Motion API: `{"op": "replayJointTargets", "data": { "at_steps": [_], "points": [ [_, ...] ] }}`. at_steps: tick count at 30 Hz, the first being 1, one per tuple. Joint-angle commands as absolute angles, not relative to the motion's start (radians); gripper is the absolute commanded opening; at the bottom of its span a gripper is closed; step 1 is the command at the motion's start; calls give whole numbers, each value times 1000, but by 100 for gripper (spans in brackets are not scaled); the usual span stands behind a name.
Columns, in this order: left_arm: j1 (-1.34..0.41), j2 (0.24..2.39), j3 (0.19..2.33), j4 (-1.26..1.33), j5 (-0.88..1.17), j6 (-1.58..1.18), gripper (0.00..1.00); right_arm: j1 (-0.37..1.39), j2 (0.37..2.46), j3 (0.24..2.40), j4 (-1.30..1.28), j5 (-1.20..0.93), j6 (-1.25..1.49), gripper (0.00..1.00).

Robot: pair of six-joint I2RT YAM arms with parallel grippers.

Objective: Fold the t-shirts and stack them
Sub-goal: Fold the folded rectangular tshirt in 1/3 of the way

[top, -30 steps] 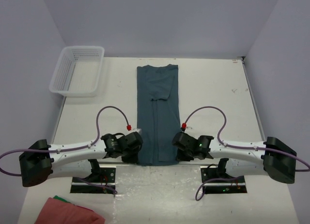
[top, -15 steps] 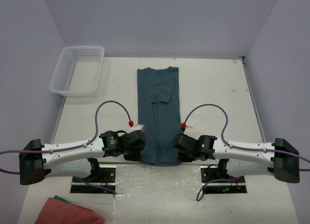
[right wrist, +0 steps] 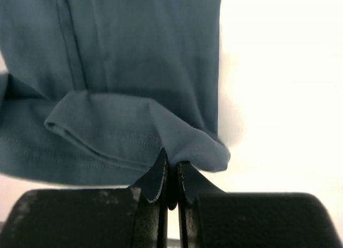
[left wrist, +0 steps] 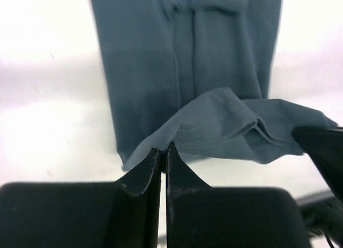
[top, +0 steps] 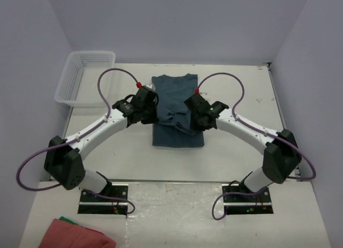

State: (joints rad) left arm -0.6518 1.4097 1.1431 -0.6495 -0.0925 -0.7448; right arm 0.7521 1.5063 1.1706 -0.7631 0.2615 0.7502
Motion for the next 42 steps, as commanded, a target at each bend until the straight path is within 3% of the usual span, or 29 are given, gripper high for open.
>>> {"op": "replayJointTargets", "data": {
  "at_steps": [1, 15, 18, 21, 22, 24, 25, 29, 32, 34, 36, 37, 39, 40, 42],
  "points": [
    [-585, 1538, 1255, -601, -69, -592, 0, 674, 1626, 1293, -732, 191, 553, 0],
    [-454, 1807, 1356, -470, 75, -541, 0, 519, 1991, 1643, -784, 31, 403, 0],
    [-439, 1851, 1394, -465, 54, -520, 0, 483, 2037, 1696, -782, 40, 374, 17],
    [-431, 1864, 1423, -396, 12, -470, 17, 434, 2103, 1805, -782, 32, 345, 40],
    [-433, 1862, 1428, -358, 5, -450, 29, 422, 2117, 1836, -775, 34, 342, 50],
    [-431, 1865, 1459, -293, -95, -384, 38, 393, 2153, 1932, -775, 20, 319, 54],
    [-431, 1867, 1472, -282, -141, -371, 45, 390, 2155, 1956, -776, 49, 311, 62],
    [-433, 1839, 1569, -371, -277, -363, 46, 387, 2102, 1997, -824, 110, 285, 65],
    [-452, 1741, 1496, -373, -212, -409, 47, 387, 1939, 1770, -757, 129, 298, 65],
    [-465, 1678, 1435, -345, -137, -443, 45, 387, 1870, 1691, -726, 88, 324, 61],
    [-486, 1669, 1358, -289, 42, -475, 42, 390, 1803, 1571, -686, -3, 340, 40],
    [-497, 1680, 1336, -275, 85, -483, 37, 391, 1792, 1539, -654, -46, 347, 0],
    [-534, 1728, 1338, -268, 147, -476, 28, 402, 1792, 1494, -641, -89, 351, 0],
    [-546, 1747, 1348, -275, 153, -476, 10, 408, 1799, 1491, -637, -92, 348, 0],
    [-569, 1790, 1354, -285, 166, -488, 0, 413, 1830, 1489, -624, -122, 351, 0]
  ]
}}
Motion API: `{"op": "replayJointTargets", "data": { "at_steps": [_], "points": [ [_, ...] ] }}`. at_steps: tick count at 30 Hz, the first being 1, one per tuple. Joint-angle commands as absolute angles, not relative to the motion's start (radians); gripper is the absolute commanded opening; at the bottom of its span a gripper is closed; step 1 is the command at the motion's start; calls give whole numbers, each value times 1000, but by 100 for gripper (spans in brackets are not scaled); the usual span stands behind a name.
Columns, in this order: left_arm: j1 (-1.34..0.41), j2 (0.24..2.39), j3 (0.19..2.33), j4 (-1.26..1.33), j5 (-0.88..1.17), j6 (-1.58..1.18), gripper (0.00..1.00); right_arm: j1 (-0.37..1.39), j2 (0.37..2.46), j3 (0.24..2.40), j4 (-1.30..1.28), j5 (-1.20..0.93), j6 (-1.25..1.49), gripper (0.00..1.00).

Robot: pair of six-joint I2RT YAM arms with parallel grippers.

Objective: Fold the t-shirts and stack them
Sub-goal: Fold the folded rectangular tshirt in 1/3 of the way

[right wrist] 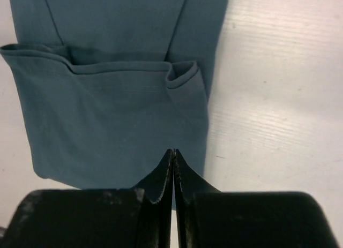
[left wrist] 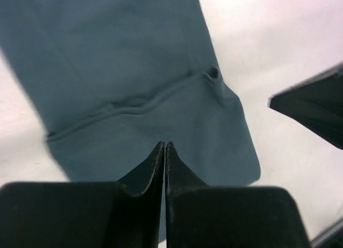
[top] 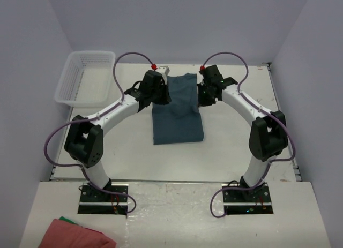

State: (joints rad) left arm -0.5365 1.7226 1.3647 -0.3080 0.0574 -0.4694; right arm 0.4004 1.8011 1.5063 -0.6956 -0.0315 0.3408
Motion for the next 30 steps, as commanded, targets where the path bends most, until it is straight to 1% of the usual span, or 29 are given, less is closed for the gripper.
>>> {"op": "replayJointTargets", "data": {
  "at_steps": [1, 7, 13, 16, 20, 26, 30],
  "points": [
    [-575, 1801, 1355, -284, 175, -500, 0, 413, 1844, 1496, -621, -144, 348, 0],
    [-600, 1881, 1365, -285, 147, -508, 0, 413, 2014, 1624, -650, -213, 360, 0],
    [-598, 1939, 1388, -296, 121, -499, 0, 413, 2107, 1692, -670, -235, 371, 0],
    [-598, 1951, 1387, -296, 120, -495, 0, 410, 2153, 1716, -693, -196, 379, 0],
    [-598, 1950, 1359, -299, 98, -499, 0, 407, 2201, 1781, -756, -92, 403, 0],
    [-591, 1970, 1299, -321, 22, -505, 0, 382, 2218, 1824, -830, 23, 468, 0],
    [-583, 1976, 1256, -301, 29, -502, 0, 361, 2229, 1839, -871, 60, 483, 0]
  ]
}}
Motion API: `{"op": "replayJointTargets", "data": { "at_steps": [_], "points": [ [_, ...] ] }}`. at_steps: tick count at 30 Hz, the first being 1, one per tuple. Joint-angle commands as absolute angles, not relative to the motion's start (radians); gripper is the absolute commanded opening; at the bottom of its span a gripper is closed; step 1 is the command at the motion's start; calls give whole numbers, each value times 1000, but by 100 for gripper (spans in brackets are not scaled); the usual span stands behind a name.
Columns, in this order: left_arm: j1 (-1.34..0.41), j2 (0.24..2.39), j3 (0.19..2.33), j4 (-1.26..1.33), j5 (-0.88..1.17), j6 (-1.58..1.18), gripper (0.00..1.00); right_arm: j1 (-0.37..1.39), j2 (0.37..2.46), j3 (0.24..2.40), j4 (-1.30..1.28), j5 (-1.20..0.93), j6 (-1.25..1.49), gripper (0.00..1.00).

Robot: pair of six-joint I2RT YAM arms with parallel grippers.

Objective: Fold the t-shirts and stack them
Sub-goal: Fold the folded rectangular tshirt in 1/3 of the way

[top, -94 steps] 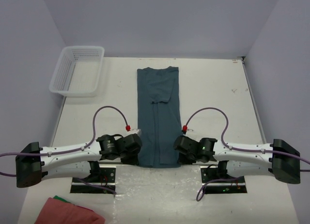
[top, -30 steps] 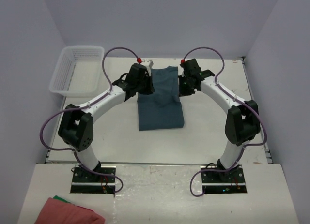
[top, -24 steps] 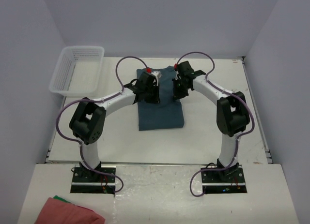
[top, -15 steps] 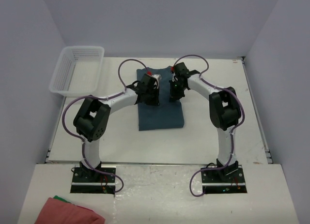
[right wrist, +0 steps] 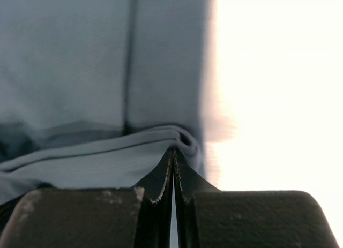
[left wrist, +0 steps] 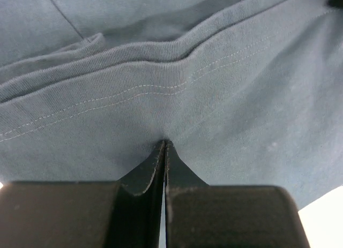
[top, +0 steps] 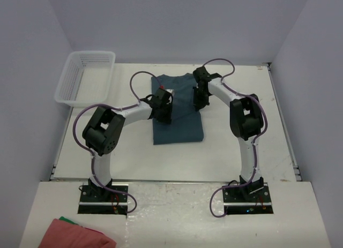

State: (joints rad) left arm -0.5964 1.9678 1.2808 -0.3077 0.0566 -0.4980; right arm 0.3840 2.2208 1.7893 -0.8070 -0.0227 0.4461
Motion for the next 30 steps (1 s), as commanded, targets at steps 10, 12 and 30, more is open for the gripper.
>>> {"op": "replayJointTargets", "data": {
  "at_steps": [10, 12, 30],
  "points": [
    [-575, 1964, 1239, -298, 38, -499, 0, 339, 2208, 1933, -899, 161, 407, 0],
    [-578, 1910, 1223, -296, 29, -500, 0, 339, 2139, 1843, -835, 143, 407, 0],
    [-647, 1467, 895, -459, -302, -640, 43, 359, 1509, 819, -279, -339, 543, 74]
  ]
}}
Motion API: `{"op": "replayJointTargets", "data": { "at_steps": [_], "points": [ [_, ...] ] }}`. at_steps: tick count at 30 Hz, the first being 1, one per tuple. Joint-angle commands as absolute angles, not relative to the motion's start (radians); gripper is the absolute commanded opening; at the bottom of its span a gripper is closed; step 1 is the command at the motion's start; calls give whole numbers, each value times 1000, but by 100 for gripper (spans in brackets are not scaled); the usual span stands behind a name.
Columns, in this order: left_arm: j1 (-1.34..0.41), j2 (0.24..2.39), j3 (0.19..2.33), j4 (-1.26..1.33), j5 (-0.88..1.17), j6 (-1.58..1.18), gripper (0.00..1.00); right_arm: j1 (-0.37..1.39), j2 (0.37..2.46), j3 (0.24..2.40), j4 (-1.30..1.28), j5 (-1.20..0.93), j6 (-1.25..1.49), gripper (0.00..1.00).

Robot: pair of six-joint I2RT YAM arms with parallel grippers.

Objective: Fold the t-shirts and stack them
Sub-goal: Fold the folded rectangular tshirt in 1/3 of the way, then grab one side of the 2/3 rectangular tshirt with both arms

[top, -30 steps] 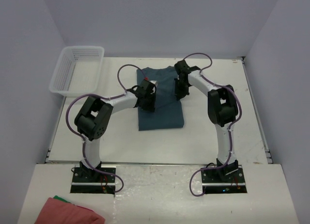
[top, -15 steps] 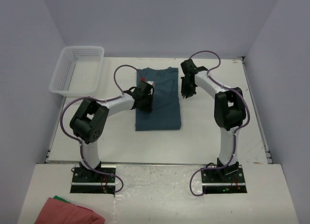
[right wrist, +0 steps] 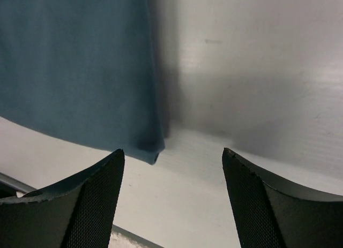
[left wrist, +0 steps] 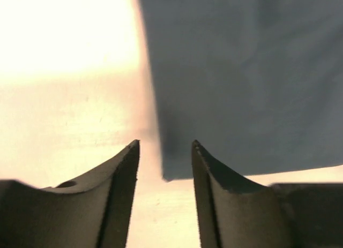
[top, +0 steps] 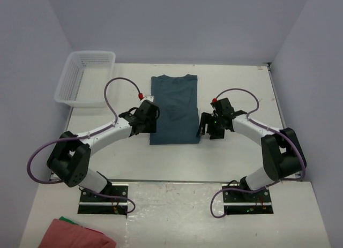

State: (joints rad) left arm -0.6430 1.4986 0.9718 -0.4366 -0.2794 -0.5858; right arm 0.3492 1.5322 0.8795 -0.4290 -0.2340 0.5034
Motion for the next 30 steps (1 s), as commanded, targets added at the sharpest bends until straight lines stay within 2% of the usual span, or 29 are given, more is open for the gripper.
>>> {"op": "replayJointTargets", "data": {
  "at_steps": [1, 7, 23, 30],
  "points": [
    [-649, 1445, 872, -448, -296, -641, 47, 360, 1512, 812, -273, -333, 554, 74],
    [-649, 1373, 747, -385, -235, -634, 55, 359, 1526, 796, -250, -324, 581, 74],
    [-646, 1302, 750, -434, -256, -634, 58, 411, 1627, 727, -124, -350, 698, 64],
    [-629, 1302, 749, -414, -204, -637, 59, 448, 1603, 690, -110, -331, 721, 59]
  ]
}}
